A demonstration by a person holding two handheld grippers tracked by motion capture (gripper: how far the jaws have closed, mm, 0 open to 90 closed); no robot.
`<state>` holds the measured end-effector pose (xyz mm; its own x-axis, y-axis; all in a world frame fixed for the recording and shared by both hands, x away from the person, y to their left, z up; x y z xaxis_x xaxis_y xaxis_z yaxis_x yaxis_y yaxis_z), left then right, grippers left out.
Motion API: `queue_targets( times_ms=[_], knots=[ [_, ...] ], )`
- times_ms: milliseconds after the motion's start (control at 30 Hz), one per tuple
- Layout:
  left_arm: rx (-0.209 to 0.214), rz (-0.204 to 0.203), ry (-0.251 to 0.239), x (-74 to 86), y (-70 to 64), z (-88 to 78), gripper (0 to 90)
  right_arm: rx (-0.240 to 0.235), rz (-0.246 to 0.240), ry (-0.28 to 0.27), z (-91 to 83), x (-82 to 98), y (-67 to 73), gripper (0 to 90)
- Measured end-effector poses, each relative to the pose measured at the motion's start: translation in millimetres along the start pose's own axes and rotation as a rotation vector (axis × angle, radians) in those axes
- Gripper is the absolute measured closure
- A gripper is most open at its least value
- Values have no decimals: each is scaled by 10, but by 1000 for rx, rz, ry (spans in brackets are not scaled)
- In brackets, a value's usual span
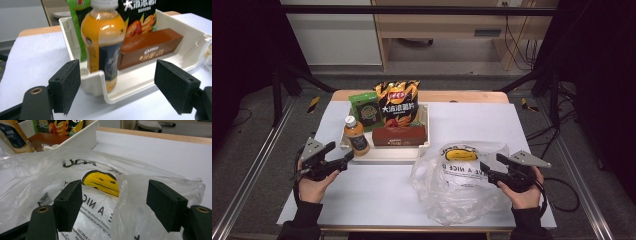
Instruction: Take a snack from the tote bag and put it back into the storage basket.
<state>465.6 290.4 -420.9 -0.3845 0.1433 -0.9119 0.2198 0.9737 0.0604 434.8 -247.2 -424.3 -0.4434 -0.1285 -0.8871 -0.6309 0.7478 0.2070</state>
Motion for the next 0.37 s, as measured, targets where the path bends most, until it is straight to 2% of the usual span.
queue_targets(
  times_ms=[200, 367],
  knots=[
    [-9, -14, 32, 184, 47, -54, 209, -1, 1, 6, 3, 11, -2, 290],
    [-13, -24, 44, 249, 53, -58, 215, 3, -1, 15, 1, 10, 2, 303]
  ],
)
Point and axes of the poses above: each handheld gripper's, and its own axes: z roughly forward along the jaws, x roughly out of its underside, y roughly to its left, the point moved 1 cm from there along z, roughly forward along the jaws, and after that the axes turned 14 degrees about -x, right-handed, at the moved point
